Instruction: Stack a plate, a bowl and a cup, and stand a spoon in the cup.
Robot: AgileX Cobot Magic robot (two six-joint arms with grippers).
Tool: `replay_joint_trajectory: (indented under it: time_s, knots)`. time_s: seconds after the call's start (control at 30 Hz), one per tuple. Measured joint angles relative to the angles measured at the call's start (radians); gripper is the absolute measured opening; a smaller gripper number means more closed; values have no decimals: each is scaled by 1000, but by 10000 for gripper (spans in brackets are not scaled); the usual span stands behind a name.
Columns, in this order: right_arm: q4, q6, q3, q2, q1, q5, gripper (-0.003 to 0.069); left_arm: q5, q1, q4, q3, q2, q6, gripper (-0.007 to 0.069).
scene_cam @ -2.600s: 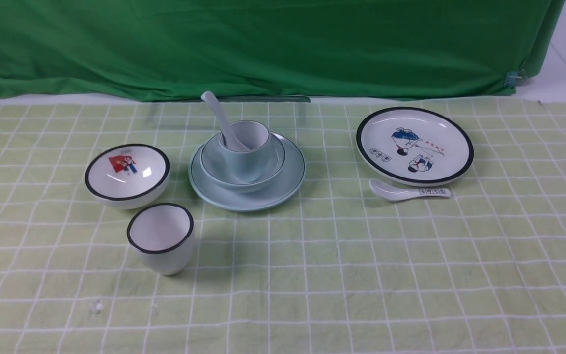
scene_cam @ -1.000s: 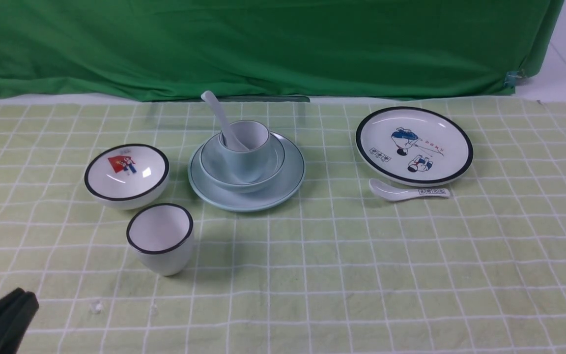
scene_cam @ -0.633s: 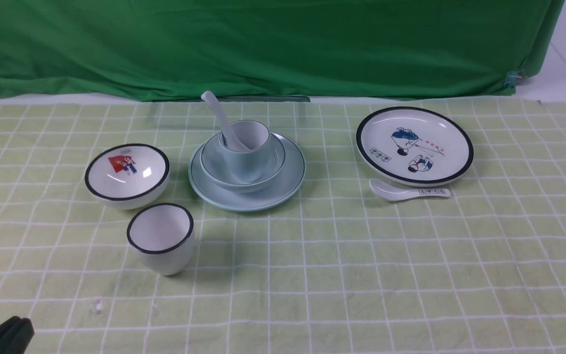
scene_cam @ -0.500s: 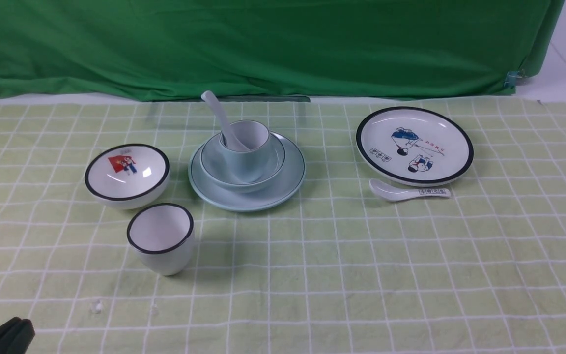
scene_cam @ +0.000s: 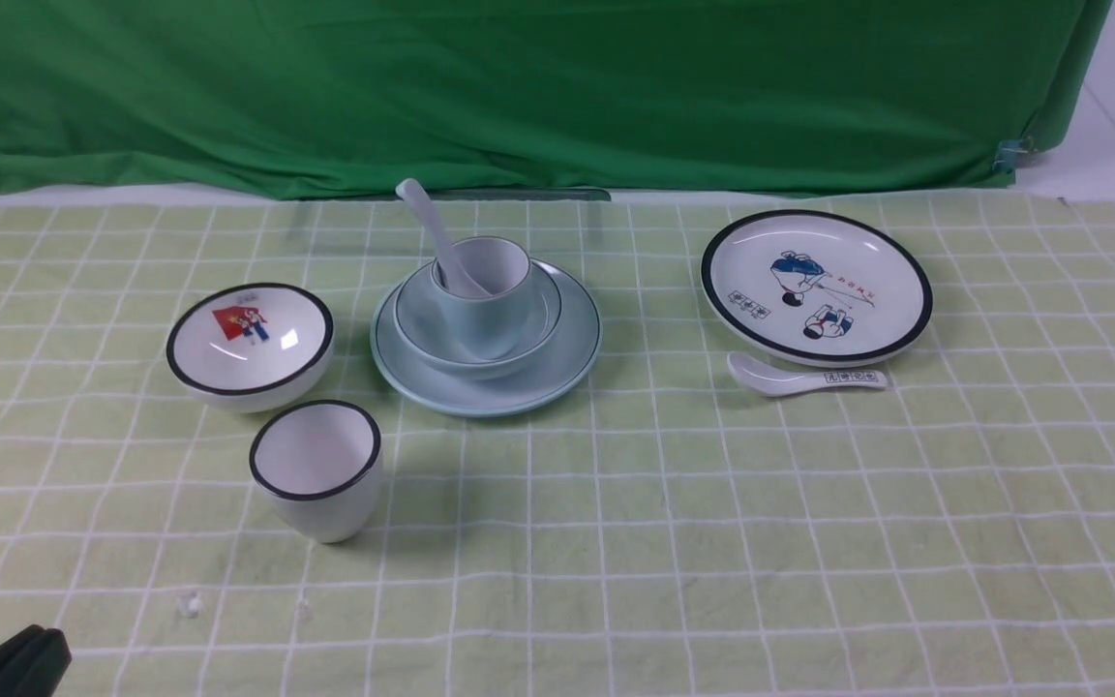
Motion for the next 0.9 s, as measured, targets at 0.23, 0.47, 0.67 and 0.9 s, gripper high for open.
replay_joint_trajectory:
  time_s: [0.23, 0.47, 0.67, 0.9]
  knots:
    - [0, 0, 0, 0, 0, 0, 200, 0, 0, 0, 0, 0, 1, -28]
    - [0, 0, 0, 0, 0, 0, 218, 0, 0, 0, 0, 0, 1, -28]
    - [0, 0, 0, 0, 0, 0, 233, 0, 0, 0, 0, 0, 1, -28]
    - [0, 0, 0, 0, 0, 0, 238, 0, 0, 0, 0, 0, 1, -28]
